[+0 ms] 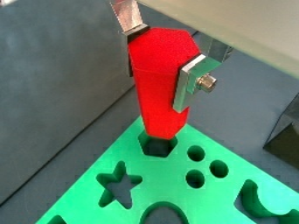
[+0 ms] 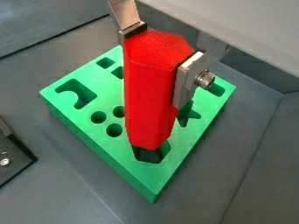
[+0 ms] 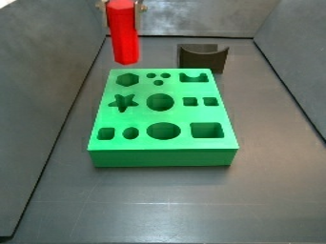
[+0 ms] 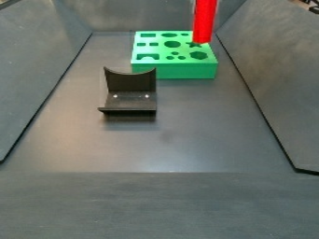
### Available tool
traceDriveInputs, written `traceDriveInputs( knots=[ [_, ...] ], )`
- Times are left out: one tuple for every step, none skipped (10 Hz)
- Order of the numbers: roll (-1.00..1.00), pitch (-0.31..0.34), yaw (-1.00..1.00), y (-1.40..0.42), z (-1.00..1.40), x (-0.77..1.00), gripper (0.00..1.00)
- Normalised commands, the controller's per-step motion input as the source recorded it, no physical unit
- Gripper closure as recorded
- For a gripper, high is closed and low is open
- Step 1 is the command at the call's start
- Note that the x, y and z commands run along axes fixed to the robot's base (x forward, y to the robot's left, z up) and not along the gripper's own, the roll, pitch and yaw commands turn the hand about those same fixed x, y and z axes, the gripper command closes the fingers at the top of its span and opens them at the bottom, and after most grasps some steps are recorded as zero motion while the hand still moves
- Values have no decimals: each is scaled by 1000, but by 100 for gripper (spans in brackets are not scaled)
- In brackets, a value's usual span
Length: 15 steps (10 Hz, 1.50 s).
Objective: Insert the hexagon object.
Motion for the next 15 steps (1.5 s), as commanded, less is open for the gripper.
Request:
traceDriveInputs(
  knots=[
    [-31,0,-71,-103,-394,317,100],
    [-31,0,-66,-29,-423,231,100],
    [-21,0,-60,0,-357,20,100],
    [-34,0,-60,0,-249,-14,100],
    [-94,-54,0,0,-194,-194,100],
    [-110,-67,0,0,-171,-200,100],
    [-111,-70,0,0,-166,-214,100],
    [-146,-136,0,0,-126,-286,100],
    [-123,-121,0,0,-117,-263,100],
    [-76,-123,143,0,-220,-206,100],
    [-47,-110,251,0,-329,-40,100],
    [-64,-106,180,0,-594,69,100],
    [-14,-91,197,-26,-740,209,100],
    [-23,-51,166,-71,-717,277,100],
    [-39,-27,111,-77,-691,283,100]
  ],
)
